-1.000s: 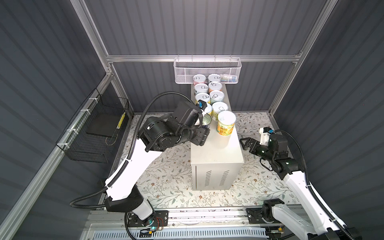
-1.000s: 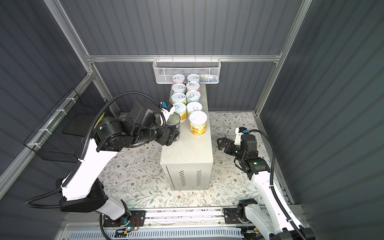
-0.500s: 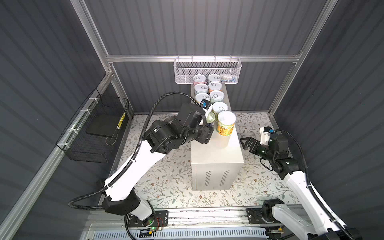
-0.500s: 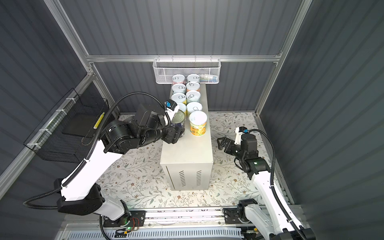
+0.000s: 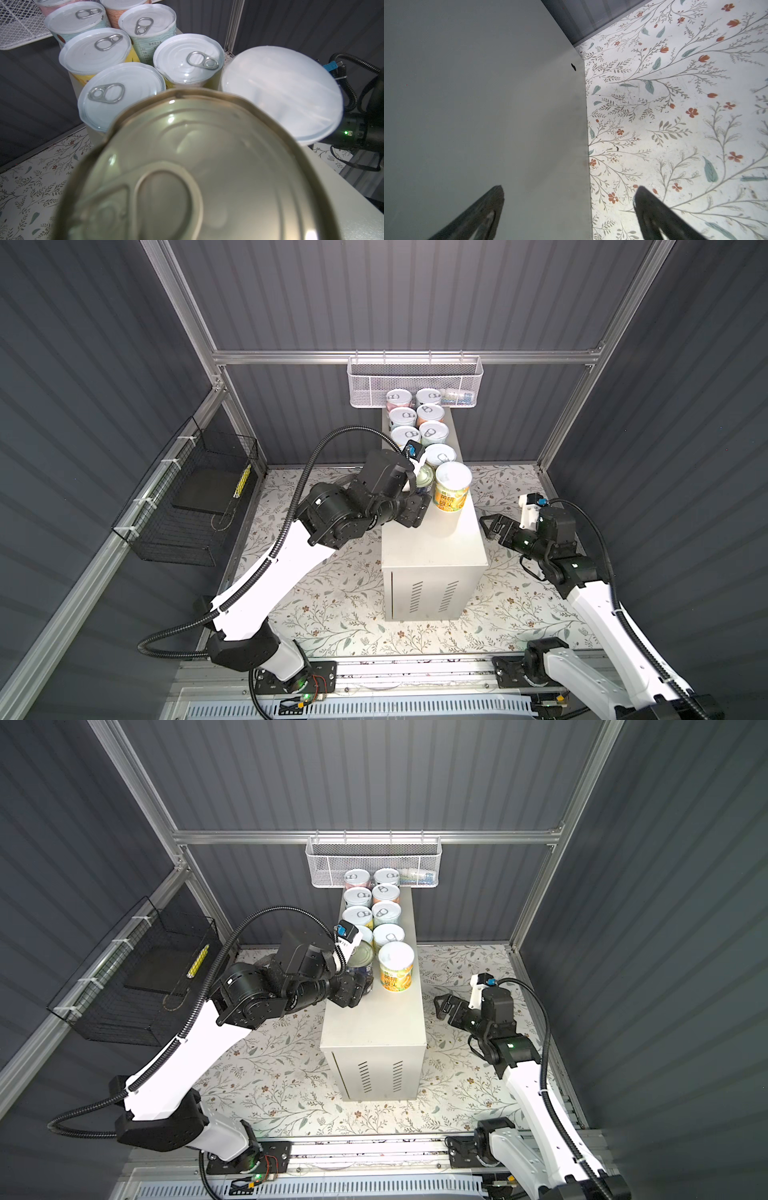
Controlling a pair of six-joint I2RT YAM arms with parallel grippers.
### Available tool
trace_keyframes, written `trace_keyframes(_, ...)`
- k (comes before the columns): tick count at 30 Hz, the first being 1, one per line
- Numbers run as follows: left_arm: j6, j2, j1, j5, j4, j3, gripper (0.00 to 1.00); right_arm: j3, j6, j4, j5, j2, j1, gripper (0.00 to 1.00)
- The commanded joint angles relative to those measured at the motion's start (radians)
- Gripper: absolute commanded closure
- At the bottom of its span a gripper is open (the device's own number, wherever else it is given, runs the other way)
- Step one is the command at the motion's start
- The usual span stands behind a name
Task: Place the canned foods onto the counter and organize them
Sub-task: 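Lower the tomato can beside the orange can with the left gripper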
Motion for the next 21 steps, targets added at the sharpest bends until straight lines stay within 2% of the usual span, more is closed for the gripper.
trace_keyframes(1,-0.005,-0.035,0.027,0.009,0.123,0.001,1.0,0.031,-0.013,0.001,-0.011,0.0,-0.003,0.01)
trace_keyframes(8,-0.019,-0.03,0.097,0.09,0.126,-0.014,1.0,0.03,-0.019,-0.001,-0.008,0.0,-0.003,0.01)
trace_keyframes(21,-0.01,0.004,0.104,0.197,0.118,0.011,1.0,0.04,-0.028,0.0,-0.005,0.009,-0.003,0.01)
